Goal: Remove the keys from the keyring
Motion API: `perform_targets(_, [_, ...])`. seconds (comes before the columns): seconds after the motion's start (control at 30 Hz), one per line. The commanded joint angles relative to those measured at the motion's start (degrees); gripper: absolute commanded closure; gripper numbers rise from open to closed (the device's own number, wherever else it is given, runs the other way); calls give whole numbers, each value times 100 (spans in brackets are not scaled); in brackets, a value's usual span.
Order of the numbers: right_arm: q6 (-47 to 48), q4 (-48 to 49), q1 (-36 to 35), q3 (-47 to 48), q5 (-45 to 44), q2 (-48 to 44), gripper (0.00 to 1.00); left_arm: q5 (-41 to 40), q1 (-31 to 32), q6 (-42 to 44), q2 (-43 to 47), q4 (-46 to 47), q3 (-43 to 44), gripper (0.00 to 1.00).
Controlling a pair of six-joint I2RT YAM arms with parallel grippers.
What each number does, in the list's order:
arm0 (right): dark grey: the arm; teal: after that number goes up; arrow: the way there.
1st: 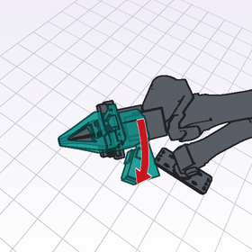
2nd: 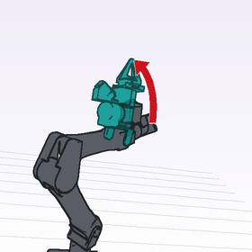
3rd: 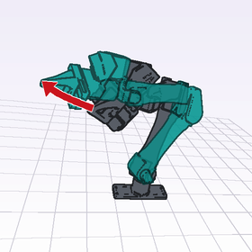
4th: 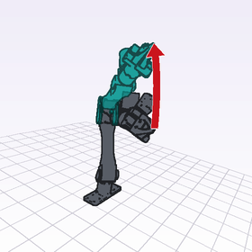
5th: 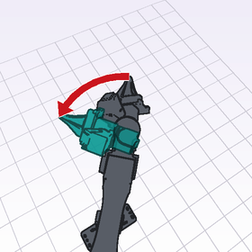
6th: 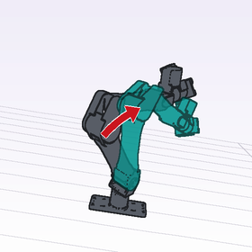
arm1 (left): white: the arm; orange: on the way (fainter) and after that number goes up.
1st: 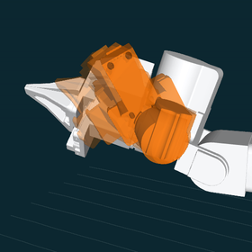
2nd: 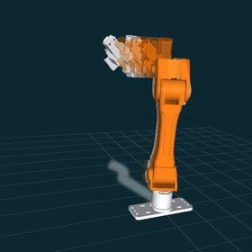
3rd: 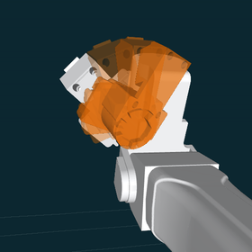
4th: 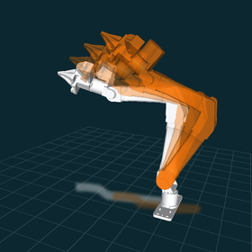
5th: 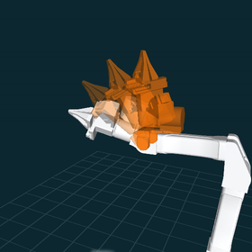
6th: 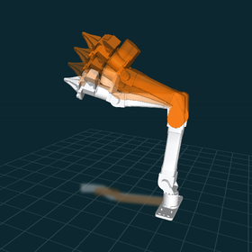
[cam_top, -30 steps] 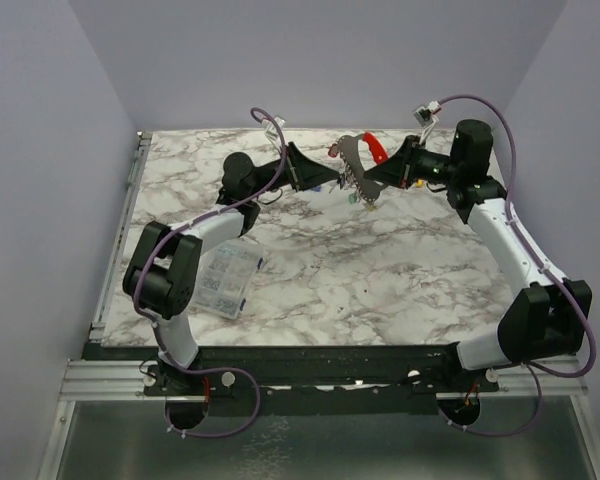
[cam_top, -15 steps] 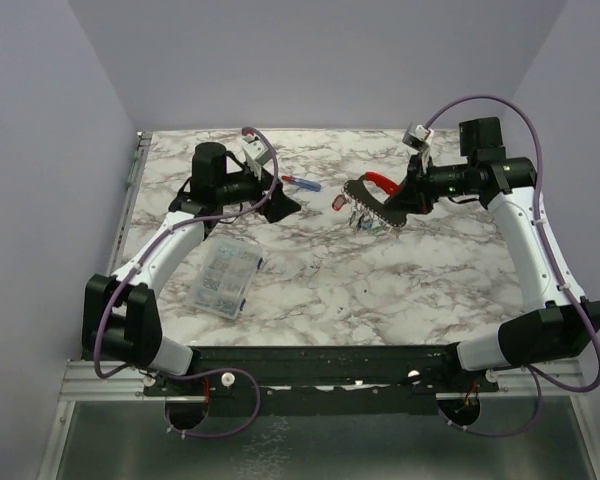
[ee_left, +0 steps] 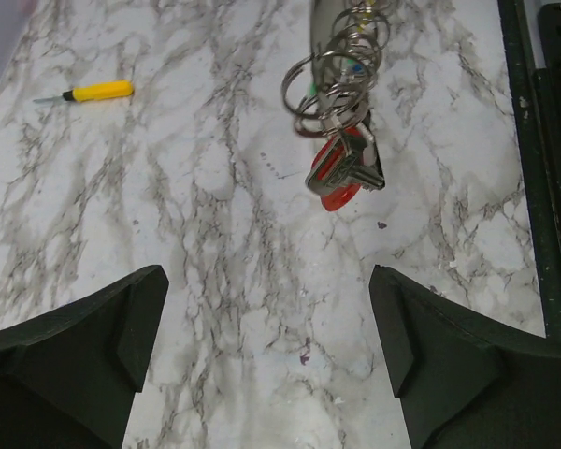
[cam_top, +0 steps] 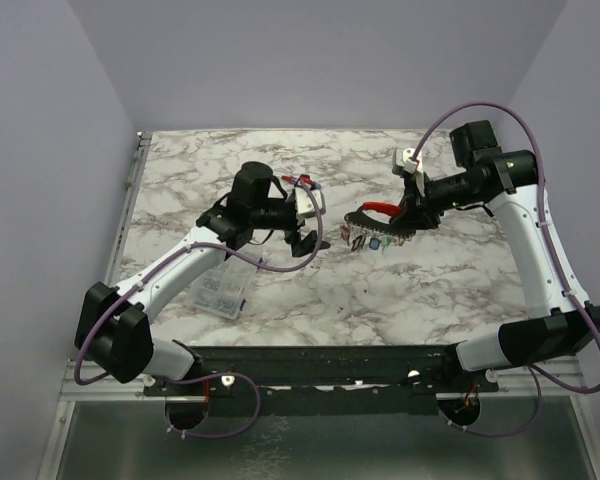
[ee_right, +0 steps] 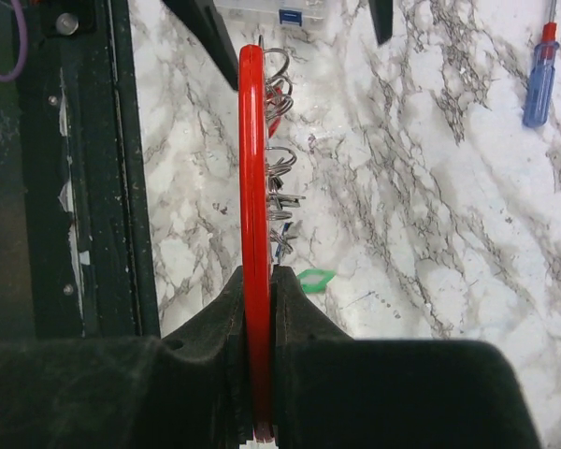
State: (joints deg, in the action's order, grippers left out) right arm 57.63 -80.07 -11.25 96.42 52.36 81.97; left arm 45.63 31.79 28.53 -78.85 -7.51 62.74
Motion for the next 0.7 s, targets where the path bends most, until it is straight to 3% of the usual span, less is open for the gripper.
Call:
perform_targets(0.0, [318, -91, -209, 123, -173, -37, 99, -250, 465, 179, -148, 336, -228, 5])
perform_targets(0.13, [354, -17, -294, 56, -165, -100, 99, -410, 670, -292, -78, 1209, -520, 13])
perform_targets(0.47, [354, 80, -352, 81, -156, -78, 99, -495, 1034, -345, -14, 1352, -747, 46])
perform_targets(0.67, [471, 63, -352, -31, -197, -148, 99, -679, 1117, -492, 92, 1494, -842, 53])
